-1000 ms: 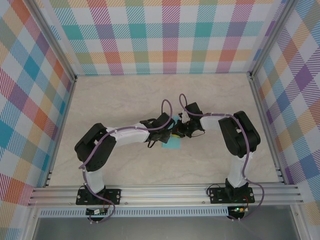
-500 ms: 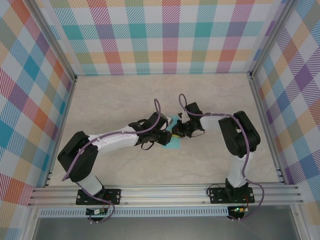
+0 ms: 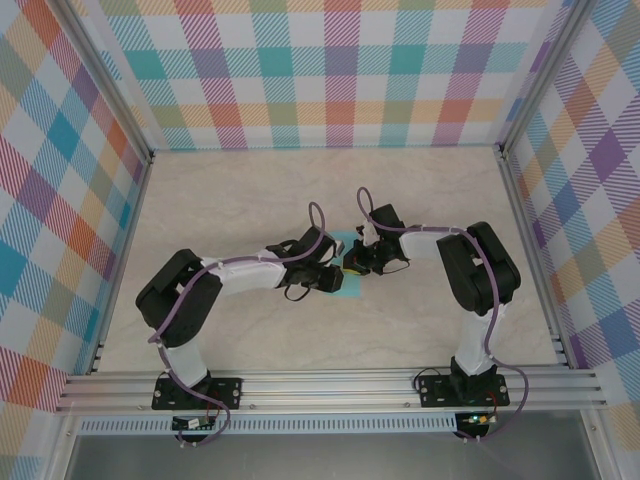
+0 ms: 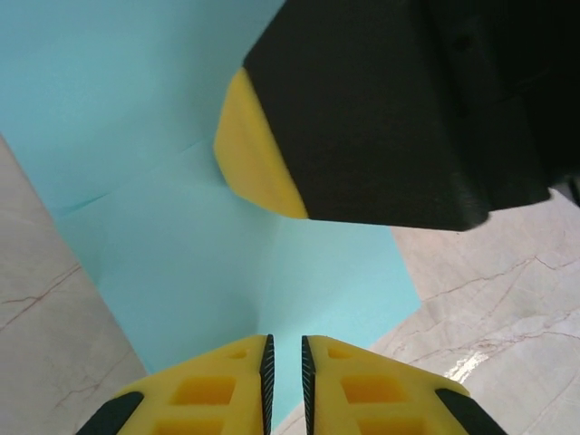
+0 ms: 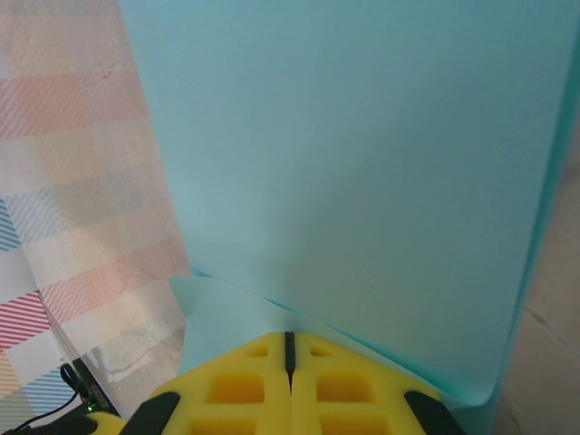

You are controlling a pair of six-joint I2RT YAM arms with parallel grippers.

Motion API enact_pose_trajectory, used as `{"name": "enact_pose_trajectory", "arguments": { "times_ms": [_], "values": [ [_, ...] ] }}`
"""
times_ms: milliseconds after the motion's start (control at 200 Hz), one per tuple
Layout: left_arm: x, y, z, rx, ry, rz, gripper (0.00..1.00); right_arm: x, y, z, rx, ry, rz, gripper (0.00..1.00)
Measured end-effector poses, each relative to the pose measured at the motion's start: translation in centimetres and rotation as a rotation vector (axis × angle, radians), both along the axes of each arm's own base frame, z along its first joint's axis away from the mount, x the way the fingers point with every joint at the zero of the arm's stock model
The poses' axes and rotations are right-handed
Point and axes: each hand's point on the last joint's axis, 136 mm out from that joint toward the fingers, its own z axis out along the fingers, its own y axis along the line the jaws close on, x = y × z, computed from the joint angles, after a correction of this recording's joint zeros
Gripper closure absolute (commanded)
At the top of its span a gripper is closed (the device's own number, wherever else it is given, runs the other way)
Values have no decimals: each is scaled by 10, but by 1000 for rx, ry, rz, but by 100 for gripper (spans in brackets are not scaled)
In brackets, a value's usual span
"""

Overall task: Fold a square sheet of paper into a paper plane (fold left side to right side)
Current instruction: Fold the triangle a second time at the center of the table.

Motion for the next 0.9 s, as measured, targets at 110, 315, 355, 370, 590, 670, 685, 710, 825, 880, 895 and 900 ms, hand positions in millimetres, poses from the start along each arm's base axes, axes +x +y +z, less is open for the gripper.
{"name": "enact_pose_trajectory", "arguments": {
  "times_ms": [110, 315, 355, 370, 590, 670, 685, 710, 825, 880, 895, 900],
  "values": [
    [0, 1, -5, 0, 14, 2, 84, 0, 0, 0, 0, 0, 0, 97],
    [0, 3, -12, 14, 25, 8, 85, 0, 0, 0, 0, 0, 0, 97],
    [1, 4, -13, 18, 24, 11, 85, 0, 0, 0, -1, 0, 0, 97],
    [1, 4, -13, 19, 24, 12, 85, 0, 0, 0, -1, 1, 0, 97],
    [1, 8, -16, 35, 20, 21, 86, 0, 0, 0, -8, 3, -1, 97],
    [0, 10, -19, 45, 23, 23, 87, 0, 0, 0, -9, 3, -1, 97],
    [-1, 11, -20, 47, 24, 24, 87, 0, 0, 0, -9, 3, 0, 97],
    [-1, 12, -21, 50, 24, 25, 87, 0, 0, 0, -9, 2, 1, 97],
    [0, 14, -23, 53, 19, 31, 91, 0, 0, 0, -11, 0, 5, 97],
    [0, 14, -23, 50, 18, 34, 93, 0, 0, 0, -13, -1, 9, 97],
    [0, 13, -23, 48, 17, 34, 94, 0, 0, 0, -13, -3, 10, 97],
    [0, 13, -23, 48, 17, 33, 94, 0, 0, 0, -13, -3, 10, 97]
  ]
}}
